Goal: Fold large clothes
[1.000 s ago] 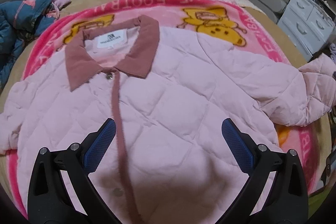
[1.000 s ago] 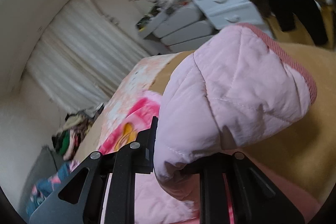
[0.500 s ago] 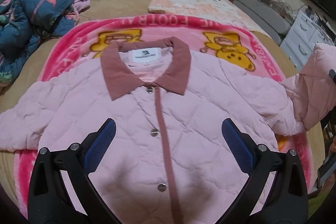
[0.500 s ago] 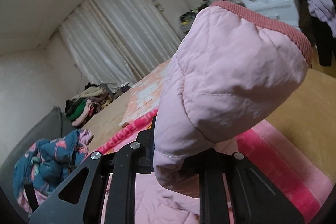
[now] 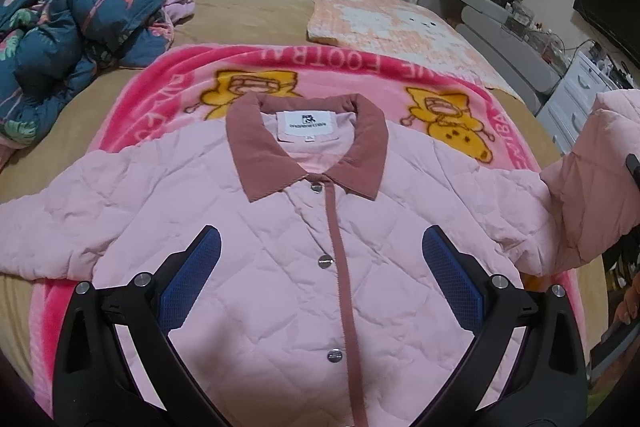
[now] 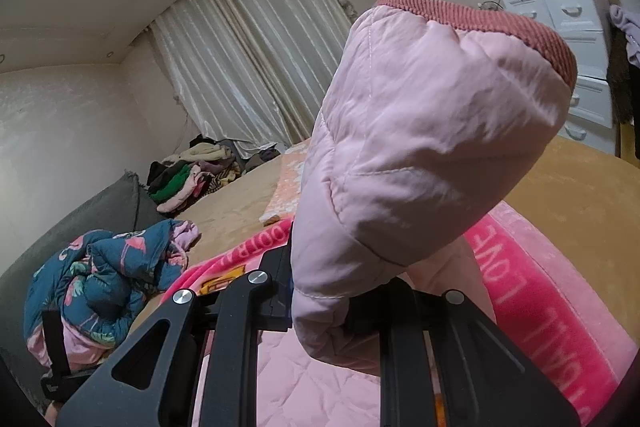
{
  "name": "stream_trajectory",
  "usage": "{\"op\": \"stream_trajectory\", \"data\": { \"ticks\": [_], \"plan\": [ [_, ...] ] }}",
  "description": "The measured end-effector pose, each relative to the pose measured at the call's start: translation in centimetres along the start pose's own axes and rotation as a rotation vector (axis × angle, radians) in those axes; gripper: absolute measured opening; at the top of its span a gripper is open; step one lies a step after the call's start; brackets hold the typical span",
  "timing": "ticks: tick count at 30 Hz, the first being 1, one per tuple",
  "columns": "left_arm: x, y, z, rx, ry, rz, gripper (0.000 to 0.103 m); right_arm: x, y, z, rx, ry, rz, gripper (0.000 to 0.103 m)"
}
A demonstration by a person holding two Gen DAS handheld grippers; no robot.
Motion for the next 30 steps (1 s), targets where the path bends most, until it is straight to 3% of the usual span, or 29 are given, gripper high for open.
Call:
{"op": "stream_trajectory", "data": {
  "ticks": [10,30],
  "plan": [
    [-1.7,3.2,0.5,-0.041,-0.034,0.014,0.095,-0.6,6.3,-1.4,-0.092,0.005,0.092,0.016],
    [-5.0,8.3,-0.1,-0.143,-0.058,-0.094,0.095,1.6,16.7,-9.1,-0.301,0.128,0.231,0.016]
  ]
}}
Point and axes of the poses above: each gripper's, at about its wrist camera, not at the fingertips, and x roughly the way its jaws point, y to its left, z to its top, the point moved 9 cm from there along x, roughly the way its jaws point, and after that the axes turned 1 degree about -z, right-handed, at the moved point
